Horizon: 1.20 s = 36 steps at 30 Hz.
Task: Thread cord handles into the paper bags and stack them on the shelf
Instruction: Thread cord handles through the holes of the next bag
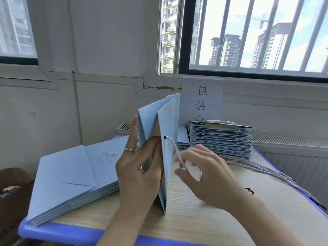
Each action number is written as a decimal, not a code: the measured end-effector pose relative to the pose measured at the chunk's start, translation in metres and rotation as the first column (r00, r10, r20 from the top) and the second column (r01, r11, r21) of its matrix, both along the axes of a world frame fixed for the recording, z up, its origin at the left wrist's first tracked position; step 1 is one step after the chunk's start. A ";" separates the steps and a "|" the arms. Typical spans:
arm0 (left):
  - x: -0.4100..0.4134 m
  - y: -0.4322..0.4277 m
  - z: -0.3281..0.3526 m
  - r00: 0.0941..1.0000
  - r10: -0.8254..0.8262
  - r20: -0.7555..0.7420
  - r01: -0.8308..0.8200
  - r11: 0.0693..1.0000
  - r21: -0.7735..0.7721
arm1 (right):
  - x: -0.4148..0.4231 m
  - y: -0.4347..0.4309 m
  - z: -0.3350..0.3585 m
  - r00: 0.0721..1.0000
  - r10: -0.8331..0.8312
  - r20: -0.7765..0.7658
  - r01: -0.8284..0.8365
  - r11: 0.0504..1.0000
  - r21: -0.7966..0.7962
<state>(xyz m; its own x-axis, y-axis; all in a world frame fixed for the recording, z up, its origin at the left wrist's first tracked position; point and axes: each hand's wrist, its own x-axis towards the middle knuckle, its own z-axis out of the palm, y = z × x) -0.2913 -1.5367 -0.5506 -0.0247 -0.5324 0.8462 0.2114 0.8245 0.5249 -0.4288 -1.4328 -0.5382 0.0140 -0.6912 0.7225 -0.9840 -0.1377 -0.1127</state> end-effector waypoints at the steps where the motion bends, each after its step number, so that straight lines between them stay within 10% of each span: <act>1: 0.001 0.001 0.001 1.000 -0.004 -0.004 0.004 1.000 0.002 | -0.008 0.004 -0.005 0.995 -0.051 -0.081 0.057 0.996 0.063; 9: 0.005 0.003 -0.001 0.998 0.060 -0.024 -0.060 0.998 0.002 | -0.018 0.025 -0.015 0.940 -0.334 -0.067 0.326 0.828 0.456; 15: 0.004 0.002 -0.004 0.994 0.109 0.027 -0.108 0.993 -0.041 | -0.027 0.022 -0.021 0.905 -0.420 0.067 0.391 0.884 0.257; 26: 0.002 0.005 -0.009 0.967 0.187 0.171 -0.171 0.980 -0.105 | -0.026 0.024 -0.011 0.717 -0.182 0.674 0.110 0.983 0.148; 32: 0.003 0.007 -0.009 0.952 0.169 0.256 -0.163 0.986 -0.044 | -0.024 0.025 -0.013 0.783 -0.264 0.563 0.018 0.914 0.404; 36: -0.003 0.009 -0.005 0.944 0.125 0.305 -0.118 0.992 -0.042 | -0.022 0.026 -0.010 0.637 -0.142 0.757 -0.078 0.966 0.247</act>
<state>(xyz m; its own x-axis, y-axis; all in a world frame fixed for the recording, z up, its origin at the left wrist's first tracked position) -0.2939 -1.5280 -0.5558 -0.2212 -0.5282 0.8198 -0.0593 0.8464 0.5293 -0.4507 -1.4069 -0.5485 -0.4910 -0.8263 0.2761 -0.5299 0.0317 -0.8475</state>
